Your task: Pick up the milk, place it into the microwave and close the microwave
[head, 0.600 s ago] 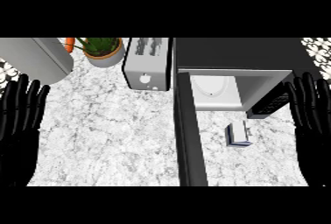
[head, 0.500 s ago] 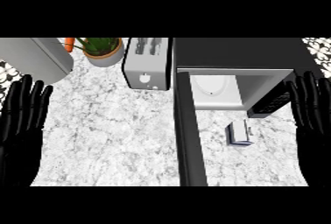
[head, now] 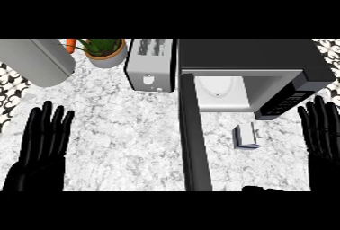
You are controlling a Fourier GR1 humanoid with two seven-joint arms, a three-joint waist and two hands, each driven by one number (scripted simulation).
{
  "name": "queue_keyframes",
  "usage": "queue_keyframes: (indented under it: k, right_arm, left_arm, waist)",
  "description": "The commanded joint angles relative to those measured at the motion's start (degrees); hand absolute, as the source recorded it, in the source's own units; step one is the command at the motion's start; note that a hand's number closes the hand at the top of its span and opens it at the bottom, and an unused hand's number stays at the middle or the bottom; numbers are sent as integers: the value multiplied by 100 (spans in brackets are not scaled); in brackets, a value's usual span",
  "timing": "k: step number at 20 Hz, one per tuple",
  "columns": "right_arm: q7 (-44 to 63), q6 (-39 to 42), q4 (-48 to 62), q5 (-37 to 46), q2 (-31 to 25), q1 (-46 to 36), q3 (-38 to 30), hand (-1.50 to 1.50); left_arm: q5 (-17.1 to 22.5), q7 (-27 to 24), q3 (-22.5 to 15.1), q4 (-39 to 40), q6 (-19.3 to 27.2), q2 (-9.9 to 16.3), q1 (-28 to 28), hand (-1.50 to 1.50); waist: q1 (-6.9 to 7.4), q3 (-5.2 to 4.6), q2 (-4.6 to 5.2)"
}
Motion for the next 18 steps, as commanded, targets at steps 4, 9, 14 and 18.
queue_keyframes:
  k: [4,9,14,18]
  right_arm:
    - [-789,-254,243,162,241,1144,570,-150]
    - [-997,-98,747,3,194,889,138,-150]
    - [-1462,-140,1165,-155,246,1238,313,-150]
    - [-1969,-348,2199,-458,246,778,121,-150]
  left_arm:
    - [174,-770,-606,-53,13,-49,1030,-150]
    - [344,-1179,-619,-255,-287,193,1727,-150]
    - [-96,-2026,-1351,391,-24,-45,1992,-150]
    - [393,-1927,-1067,-513,-406,487,2793,-150]
  waist:
    - [4,10,5]
    - [28,8,11]
    - [12,9,9]
    - [66,10,9]
